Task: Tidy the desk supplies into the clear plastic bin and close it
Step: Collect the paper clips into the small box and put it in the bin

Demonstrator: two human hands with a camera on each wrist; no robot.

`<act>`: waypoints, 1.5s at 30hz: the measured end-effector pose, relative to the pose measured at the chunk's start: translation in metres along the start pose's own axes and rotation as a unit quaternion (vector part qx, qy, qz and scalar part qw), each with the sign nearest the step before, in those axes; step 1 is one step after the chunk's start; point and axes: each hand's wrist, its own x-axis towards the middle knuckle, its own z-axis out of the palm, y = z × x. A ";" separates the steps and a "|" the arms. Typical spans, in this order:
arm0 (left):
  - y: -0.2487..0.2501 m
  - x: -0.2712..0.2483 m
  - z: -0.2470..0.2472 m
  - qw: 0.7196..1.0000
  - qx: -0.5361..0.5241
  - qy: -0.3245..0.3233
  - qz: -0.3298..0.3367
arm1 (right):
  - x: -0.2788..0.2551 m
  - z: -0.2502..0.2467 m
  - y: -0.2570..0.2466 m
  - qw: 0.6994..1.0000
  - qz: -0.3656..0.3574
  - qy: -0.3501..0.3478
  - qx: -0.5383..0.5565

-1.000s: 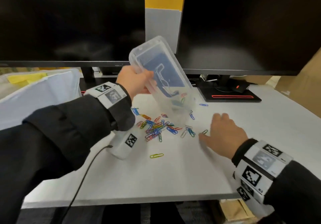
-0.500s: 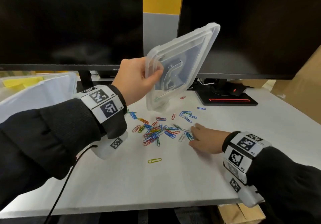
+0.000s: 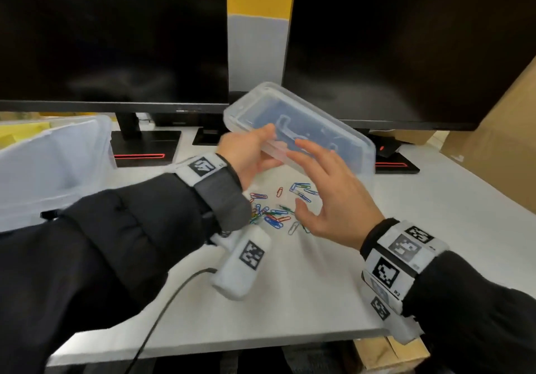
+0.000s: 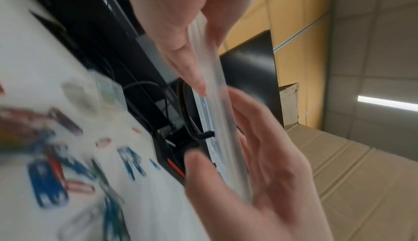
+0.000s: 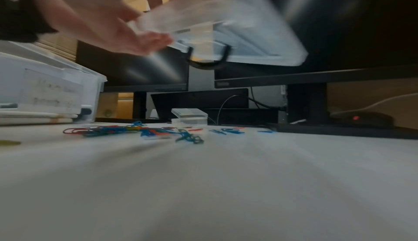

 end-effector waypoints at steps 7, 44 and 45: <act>-0.039 -0.013 0.056 0.961 0.201 -0.187 -0.014 | -0.001 -0.006 0.019 0.970 0.225 -0.055 -0.072; -0.031 -0.022 -0.068 0.626 0.712 -0.308 0.082 | 0.056 0.044 0.106 0.887 0.301 -0.330 -0.116; -0.032 -0.016 -0.066 0.628 0.718 -0.281 0.103 | 0.057 0.045 0.102 0.886 0.294 -0.340 -0.113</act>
